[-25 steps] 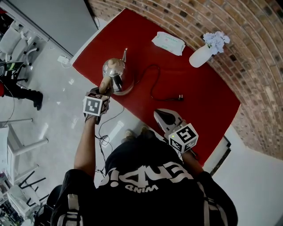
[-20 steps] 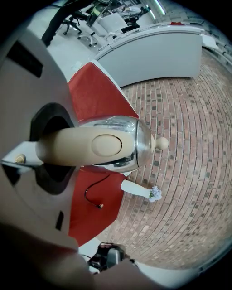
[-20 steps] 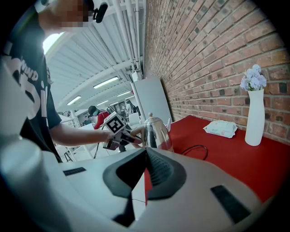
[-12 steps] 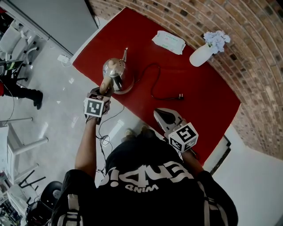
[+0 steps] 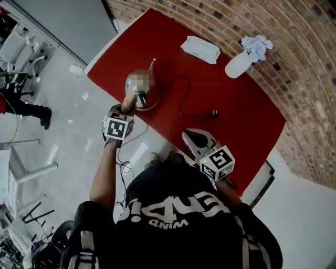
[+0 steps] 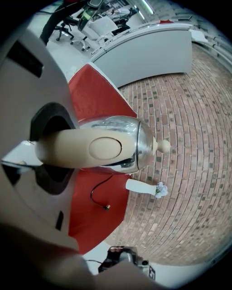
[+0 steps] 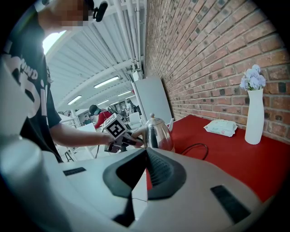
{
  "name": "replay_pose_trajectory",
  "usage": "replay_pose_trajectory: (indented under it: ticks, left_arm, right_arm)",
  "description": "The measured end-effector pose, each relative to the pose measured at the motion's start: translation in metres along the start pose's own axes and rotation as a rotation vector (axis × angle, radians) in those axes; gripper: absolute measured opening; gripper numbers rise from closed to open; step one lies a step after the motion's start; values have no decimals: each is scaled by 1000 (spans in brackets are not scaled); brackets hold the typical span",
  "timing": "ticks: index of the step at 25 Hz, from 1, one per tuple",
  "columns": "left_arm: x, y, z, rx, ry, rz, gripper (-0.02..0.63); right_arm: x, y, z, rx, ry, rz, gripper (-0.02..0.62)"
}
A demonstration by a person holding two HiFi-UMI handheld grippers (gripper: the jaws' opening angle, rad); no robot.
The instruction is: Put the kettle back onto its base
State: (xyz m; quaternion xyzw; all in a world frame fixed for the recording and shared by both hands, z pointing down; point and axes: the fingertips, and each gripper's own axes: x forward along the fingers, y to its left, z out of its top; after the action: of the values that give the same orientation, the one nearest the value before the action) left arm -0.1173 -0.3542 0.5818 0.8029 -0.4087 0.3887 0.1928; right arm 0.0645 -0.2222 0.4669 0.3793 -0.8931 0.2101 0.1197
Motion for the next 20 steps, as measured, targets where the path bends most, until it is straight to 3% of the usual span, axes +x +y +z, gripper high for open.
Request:
replay_pose_trajectory:
  ticks: [17,20]
  left_arm:
    - [3,-5,-7,-30,8,-16,87]
    - [3,-6,-8,-52,-2,-28,119]
  right_arm:
    - [-9,10,-7,5,-1,3,23]
    - [-10,12,-7,5,-5,4,23]
